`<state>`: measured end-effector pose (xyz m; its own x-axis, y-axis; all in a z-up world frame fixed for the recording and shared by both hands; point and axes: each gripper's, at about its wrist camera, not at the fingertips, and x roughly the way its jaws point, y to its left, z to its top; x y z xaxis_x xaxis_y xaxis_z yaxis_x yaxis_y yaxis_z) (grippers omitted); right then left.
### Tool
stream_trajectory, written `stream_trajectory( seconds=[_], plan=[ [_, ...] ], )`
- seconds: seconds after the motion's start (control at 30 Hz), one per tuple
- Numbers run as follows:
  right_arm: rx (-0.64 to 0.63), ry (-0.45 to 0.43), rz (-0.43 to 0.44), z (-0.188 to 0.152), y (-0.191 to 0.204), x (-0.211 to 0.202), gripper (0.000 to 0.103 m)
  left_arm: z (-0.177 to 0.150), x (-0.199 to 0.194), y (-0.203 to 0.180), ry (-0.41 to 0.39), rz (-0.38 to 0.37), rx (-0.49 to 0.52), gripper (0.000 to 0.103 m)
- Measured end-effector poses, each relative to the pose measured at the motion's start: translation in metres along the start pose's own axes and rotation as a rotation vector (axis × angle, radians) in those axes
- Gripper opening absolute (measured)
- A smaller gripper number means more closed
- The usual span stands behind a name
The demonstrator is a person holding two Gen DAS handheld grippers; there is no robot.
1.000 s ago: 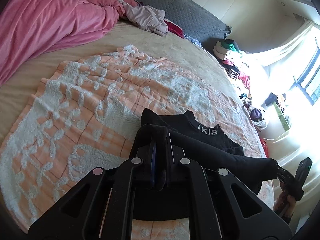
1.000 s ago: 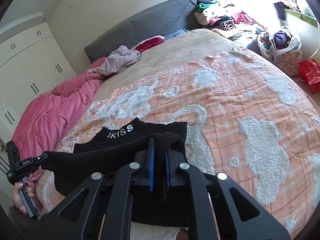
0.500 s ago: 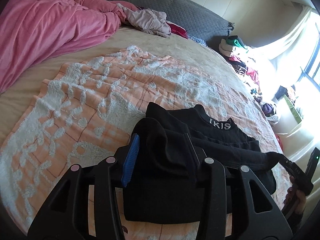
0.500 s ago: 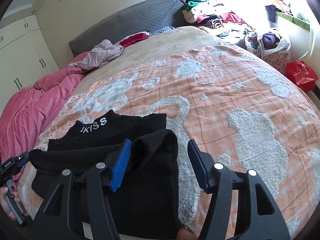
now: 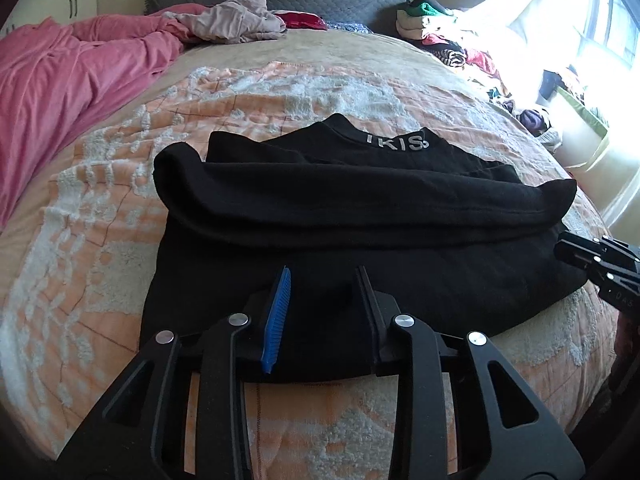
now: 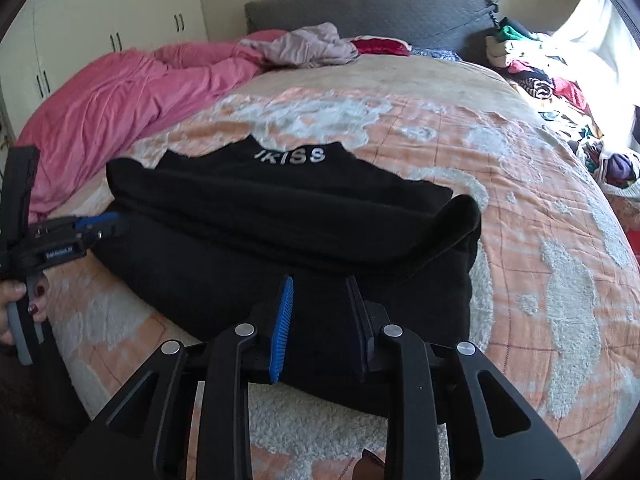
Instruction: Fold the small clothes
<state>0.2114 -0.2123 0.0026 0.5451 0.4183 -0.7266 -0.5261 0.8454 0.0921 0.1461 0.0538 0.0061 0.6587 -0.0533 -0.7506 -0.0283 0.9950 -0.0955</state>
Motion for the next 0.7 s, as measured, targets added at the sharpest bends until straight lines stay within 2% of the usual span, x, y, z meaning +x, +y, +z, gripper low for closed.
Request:
stream_trajectory(
  seconds=[0.1,0.37,0.7],
  plan=[
    [-0.024,0.036,-0.026,-0.005,0.009,0.013,0.025,0.003,0.006,-0.002,0.012,0.017,0.02,0.024],
    [0.0,0.008,-0.079,-0.006,0.005,0.024,0.025,0.011,0.021,-0.004,0.025,0.018,0.03,0.024],
    [-0.001,0.006,-0.081,0.018,-0.007,0.048,0.025,0.033,0.043,-0.006,0.033,0.031,0.044,0.025]
  ],
)
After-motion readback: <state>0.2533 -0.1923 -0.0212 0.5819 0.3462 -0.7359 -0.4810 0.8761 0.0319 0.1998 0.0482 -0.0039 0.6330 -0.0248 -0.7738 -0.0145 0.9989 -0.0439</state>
